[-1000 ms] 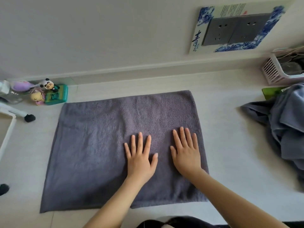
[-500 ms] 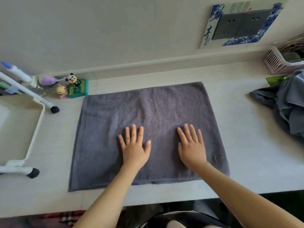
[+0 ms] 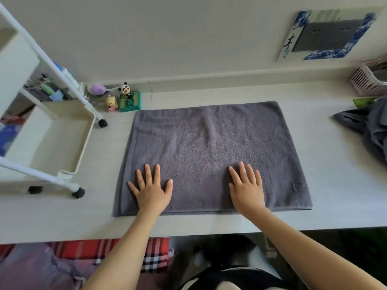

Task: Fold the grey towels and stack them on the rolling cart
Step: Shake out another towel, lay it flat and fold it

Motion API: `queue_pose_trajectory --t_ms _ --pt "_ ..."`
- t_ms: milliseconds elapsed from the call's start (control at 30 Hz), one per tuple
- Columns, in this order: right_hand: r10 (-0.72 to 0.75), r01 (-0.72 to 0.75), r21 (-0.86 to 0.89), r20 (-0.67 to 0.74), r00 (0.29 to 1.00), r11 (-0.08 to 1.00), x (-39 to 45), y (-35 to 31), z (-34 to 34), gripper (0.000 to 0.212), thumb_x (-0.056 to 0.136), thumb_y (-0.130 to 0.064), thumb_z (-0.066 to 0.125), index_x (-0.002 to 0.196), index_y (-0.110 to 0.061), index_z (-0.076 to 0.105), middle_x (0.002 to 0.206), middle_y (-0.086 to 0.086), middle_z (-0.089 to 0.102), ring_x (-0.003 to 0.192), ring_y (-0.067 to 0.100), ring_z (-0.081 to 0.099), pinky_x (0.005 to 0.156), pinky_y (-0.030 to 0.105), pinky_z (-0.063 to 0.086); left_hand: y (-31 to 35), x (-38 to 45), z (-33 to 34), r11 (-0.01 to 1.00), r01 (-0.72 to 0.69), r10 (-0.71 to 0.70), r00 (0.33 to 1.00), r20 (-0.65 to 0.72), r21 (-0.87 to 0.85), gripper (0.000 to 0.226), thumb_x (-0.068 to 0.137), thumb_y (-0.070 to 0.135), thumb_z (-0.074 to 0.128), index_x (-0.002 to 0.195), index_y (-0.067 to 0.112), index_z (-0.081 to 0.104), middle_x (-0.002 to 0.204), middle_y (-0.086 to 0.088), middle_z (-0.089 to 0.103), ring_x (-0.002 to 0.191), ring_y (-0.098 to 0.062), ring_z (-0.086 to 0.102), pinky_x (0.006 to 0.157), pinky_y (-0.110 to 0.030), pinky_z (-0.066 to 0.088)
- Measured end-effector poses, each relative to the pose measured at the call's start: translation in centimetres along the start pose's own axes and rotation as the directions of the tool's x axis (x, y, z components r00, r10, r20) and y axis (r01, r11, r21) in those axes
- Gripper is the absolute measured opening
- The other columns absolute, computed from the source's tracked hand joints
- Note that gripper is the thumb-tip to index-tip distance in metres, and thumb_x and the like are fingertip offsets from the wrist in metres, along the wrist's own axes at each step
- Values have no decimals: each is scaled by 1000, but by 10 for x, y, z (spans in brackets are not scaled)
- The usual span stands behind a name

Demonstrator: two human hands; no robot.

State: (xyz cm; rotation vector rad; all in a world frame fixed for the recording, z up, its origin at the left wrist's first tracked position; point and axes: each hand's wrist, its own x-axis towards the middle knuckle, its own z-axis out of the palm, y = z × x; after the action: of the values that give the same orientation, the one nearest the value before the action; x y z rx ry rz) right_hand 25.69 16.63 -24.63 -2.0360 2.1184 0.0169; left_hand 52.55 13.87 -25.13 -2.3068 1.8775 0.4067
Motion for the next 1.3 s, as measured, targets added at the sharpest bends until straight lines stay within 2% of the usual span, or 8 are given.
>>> queue_pose_trajectory --t_ms 167,267,467,567,800,1100,1233,1300 --pt "-134 135 -3 50 990 991 -19 3 1 54 94 -53 22 128 -30 57 132 6 57 115 32 54 95 43 36 9 -14 -10 997 -37 39 999 -19 70 72 90 65 19 151 26 17 155 -13 19 140 -38 16 108 -61 14" --pt "-98 110 -86 139 985 990 5 31 -12 56 94 -57 3 145 -44 23 156 -2 22 142 27 20 114 45 6 19 -25 -19 979 -129 140 988 -63 155 69 91 63 19 145 23 31 137 -11 42 121 -33 39 98 -46 30" --pt "175 -161 -136 95 980 978 51 35 -40 56 97 -21 35 147 -40 19 159 4 0 145 29 -5 117 46 -5 67 -27 -25 891 -454 450 889 -87 -25 57 93 52 23 93 16 68 95 -1 62 92 -24 57 86 -36 27" --pt "159 -159 -8 50 986 987 23 -9 -25 53 99 -41 23 150 -24 16 158 11 3 145 30 -1 116 44 -4 77 0 -26 851 -517 493 847 -198 -90 33 92 38 44 105 16 65 112 -4 55 109 -26 50 93 -36 29" --pt "107 -111 26 123 987 993 -6 -3 12 81 89 -70 7 144 -18 36 147 23 33 136 40 32 111 45 9 64 43 -29 925 -363 360 932 47 109 62 95 54 28 151 30 13 158 -10 11 144 -32 8 113 -56 13" --pt "-129 162 -134 223 966 978 66 111 -33 94 67 -82 -19 145 -34 2 157 3 11 145 27 12 116 40 1 101 2 -21 842 -531 539 819 -196 94 45 80 45 38 77 14 69 62 -5 61 49 -29 57 51 -31 43" --pt "-205 219 -222 84 975 950 72 96 -63 52 78 -47 49 120 -19 62 121 9 59 114 33 49 97 43 39 118 15 -24 790 -603 557 783 -279 -114 33 79 32 38 74 13 65 62 -3 60 54 -28 58 53 -31 44" --pt "-268 245 -172 -128 955 954 67 75 -55 40 73 -34 46 99 -13 69 98 8 64 92 33 58 80 40 47 129 31 -24 803 -590 542 782 -308 -86 40 78 32 40 96 12 68 91 -9 65 81 -31 63 68 -37 51"
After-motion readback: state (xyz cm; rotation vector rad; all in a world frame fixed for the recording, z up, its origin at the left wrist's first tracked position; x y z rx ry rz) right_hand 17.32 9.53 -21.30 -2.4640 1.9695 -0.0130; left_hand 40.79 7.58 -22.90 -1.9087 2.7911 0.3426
